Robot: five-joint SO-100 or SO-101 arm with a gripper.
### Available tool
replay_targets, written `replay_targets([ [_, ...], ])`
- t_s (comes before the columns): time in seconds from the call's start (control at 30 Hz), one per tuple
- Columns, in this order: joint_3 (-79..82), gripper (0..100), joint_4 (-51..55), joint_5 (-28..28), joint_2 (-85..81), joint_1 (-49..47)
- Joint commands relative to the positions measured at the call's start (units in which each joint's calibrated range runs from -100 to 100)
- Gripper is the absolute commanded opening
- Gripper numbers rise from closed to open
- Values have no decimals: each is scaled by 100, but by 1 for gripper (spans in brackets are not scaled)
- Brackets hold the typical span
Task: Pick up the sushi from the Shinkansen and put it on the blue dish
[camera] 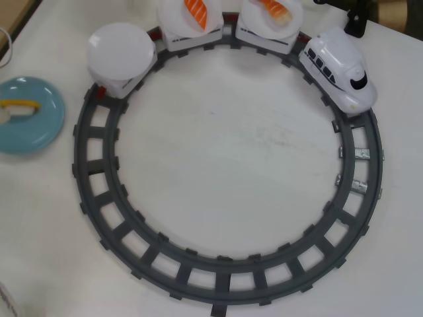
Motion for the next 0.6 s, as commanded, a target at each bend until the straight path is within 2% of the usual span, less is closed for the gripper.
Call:
replay_targets([
  [0.0, 945, 33, 92, -298, -1291, 49],
  [0.17, 2198, 32, 92, -785, -2328, 137],
  [0.3, 3010, 31, 92, -952, -3108, 172],
  [0.57, 4489, 8, 75, -999, -4477, 163],
])
